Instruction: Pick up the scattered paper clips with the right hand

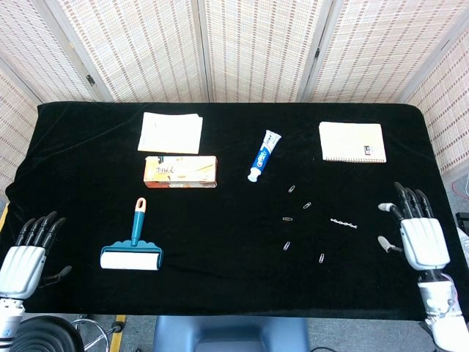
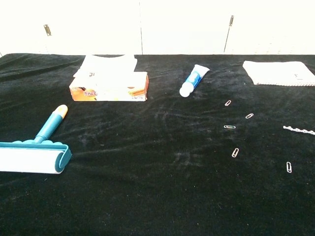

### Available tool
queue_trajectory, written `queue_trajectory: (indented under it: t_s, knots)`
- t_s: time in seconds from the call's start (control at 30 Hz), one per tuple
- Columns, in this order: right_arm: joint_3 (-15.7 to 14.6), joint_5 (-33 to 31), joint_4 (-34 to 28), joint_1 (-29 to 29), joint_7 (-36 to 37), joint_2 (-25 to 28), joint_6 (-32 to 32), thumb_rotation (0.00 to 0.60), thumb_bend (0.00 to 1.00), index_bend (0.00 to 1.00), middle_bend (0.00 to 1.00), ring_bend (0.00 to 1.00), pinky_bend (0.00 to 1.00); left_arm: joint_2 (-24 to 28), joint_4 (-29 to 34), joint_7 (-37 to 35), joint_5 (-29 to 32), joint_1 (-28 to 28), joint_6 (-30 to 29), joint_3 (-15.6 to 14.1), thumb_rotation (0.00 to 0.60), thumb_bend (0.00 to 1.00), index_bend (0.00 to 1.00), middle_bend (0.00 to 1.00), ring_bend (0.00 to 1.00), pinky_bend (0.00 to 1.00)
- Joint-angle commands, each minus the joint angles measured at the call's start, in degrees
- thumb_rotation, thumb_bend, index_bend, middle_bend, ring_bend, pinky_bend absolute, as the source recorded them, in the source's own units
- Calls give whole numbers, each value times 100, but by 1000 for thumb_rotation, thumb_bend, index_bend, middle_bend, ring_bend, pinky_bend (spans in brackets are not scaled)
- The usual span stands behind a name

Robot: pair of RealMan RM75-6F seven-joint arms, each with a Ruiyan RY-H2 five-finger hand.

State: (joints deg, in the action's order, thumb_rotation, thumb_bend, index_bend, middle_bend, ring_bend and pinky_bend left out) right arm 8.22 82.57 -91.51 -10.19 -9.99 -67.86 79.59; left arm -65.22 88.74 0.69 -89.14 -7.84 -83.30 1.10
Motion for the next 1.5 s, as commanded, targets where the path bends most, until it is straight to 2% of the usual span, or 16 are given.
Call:
queue_trajectory:
  t_s: [0.03, 0.17, 0.3, 0.47, 0.7, 0.9, 1.17, 1.5]
  knots:
    - [299, -679, -85, -398, -745, -170, -543, 600, 214, 344, 0, 0, 0, 54, -28, -164, 23, -19, 43, 4, 600, 225, 0, 0, 0, 15]
    - [511, -1459, -21, -692, -1512, -540, -823, 600, 296, 379, 0, 0, 0, 155, -43, -518, -79, -41, 85, -62, 600, 246, 0, 0, 0, 16]
    - [602, -1988, 160, -925, -2121, -1027, -848, 600, 328, 406, 0, 0, 0, 225, -105, -876, -275, -55, 53, -152, 600, 274, 0, 0, 0, 14]
    - [664, -2344, 648, -1230, -2382, -1690, -950, 600, 370, 447, 0, 0, 0, 299, -224, -1215, -349, -68, 32, -193, 600, 274, 0, 0, 0, 13]
    - [618, -2580, 1165, -1496, -2515, -2211, -1140, 600, 427, 501, 0, 0, 0, 383, -339, -1581, -408, 4, -142, -231, 600, 276, 0, 0, 0, 13]
    - [489, -2668, 1491, -1558, -2443, -2425, -1308, 600, 439, 508, 0, 0, 0, 394, -382, -1666, -433, 53, -242, -251, 600, 277, 0, 0, 0, 13]
    - [343, -2698, 1567, -1487, -2179, -2347, -1474, 600, 439, 508, 0, 0, 0, 379, -384, -1636, -418, 53, -229, -254, 600, 277, 0, 0, 0, 13]
    - [246, -2756, 1776, -1525, -1999, -2366, -1732, 600, 439, 455, 0, 0, 0, 357, -356, -1529, -390, 3, -132, -250, 600, 277, 0, 0, 0, 13]
